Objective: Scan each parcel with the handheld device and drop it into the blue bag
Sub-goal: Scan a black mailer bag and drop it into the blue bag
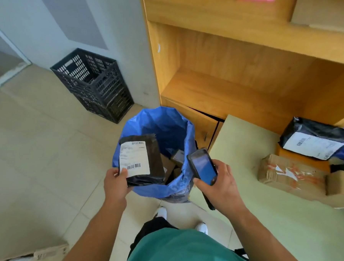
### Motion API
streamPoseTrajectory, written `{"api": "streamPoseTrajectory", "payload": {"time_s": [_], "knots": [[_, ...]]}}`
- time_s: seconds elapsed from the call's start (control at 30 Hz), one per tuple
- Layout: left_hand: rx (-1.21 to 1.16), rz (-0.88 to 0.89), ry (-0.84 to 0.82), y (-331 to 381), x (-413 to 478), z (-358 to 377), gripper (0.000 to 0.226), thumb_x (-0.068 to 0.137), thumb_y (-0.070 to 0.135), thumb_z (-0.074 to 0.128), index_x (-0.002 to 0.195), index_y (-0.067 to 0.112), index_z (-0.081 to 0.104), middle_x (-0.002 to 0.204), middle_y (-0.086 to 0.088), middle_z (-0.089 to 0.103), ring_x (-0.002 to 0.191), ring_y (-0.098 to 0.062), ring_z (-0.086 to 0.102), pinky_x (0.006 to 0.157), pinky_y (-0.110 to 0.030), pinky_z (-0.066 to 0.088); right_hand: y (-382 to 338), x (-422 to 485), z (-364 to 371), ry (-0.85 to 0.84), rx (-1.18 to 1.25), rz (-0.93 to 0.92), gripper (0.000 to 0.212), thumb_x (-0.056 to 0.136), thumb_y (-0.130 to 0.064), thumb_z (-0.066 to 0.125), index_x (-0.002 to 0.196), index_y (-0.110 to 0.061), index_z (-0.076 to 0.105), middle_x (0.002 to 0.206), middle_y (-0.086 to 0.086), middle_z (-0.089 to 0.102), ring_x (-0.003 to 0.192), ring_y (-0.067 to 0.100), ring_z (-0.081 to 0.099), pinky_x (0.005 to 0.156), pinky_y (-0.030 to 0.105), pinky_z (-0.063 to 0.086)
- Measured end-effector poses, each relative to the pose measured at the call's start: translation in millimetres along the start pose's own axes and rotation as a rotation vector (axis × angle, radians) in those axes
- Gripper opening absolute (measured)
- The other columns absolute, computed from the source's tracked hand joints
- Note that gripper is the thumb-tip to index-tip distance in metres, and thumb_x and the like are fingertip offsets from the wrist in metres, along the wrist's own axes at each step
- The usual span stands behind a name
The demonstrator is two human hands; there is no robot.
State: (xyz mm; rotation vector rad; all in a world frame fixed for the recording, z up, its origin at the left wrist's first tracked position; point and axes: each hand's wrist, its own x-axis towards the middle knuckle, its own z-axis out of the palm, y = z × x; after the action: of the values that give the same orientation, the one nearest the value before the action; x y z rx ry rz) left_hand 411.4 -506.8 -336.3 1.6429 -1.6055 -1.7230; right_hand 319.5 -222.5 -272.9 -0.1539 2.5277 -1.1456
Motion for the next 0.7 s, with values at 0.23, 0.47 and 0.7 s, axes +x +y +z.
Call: {"api": "streamPoseTrajectory", "payload": {"time_s": [0.23, 0.47, 0.7], "knots": [[0.139, -0.064, -0.160, 7.7, 40.1, 36.3, 0.012, 0.100, 0.008, 0.054, 0.091, 0.003, 0.060, 0.094, -0.014, 0.068, 0.099, -0.042, 0.068, 0.069, -0.042, 0.059, -10.3, 2.9, -0.3, 0.123, 0.008, 0.121, 0.069, 0.076, -0.043, 0.082, 0.132, -0.026, 0.046, 0.113, -0.008, 0.045, 0.092, 0.004, 0.053, 0.067, 0.015, 0.039], [0.004, -0.070, -0.347, 46.5, 88.7, 79.4, 0.046, 0.103, 0.008, 0.042, 0.142, 0.033, 0.043, 0.121, 0.005, 0.059, 0.097, -0.009, 0.058, 0.091, -0.042, 0.052, -33.4, -8.2, 24.1, 0.208, 0.037, 0.268, 0.068, 0.076, -0.042, 0.082, 0.132, -0.030, 0.044, 0.114, -0.012, 0.046, 0.095, 0.005, 0.054, 0.069, 0.017, 0.042], [0.417, 0.217, -0.578, 35.4, 111.5, 102.6, 0.051, 0.099, 0.014, 0.050, 0.125, 0.058, 0.046, 0.128, 0.018, 0.063, 0.118, -0.014, 0.061, 0.104, -0.050, 0.052, -33.8, -26.4, 48.5, 0.245, 0.081, 0.403, 0.076, 0.073, -0.039, 0.084, 0.134, -0.031, 0.039, 0.116, -0.016, 0.042, 0.102, 0.003, 0.047, 0.080, 0.015, 0.037]]}}
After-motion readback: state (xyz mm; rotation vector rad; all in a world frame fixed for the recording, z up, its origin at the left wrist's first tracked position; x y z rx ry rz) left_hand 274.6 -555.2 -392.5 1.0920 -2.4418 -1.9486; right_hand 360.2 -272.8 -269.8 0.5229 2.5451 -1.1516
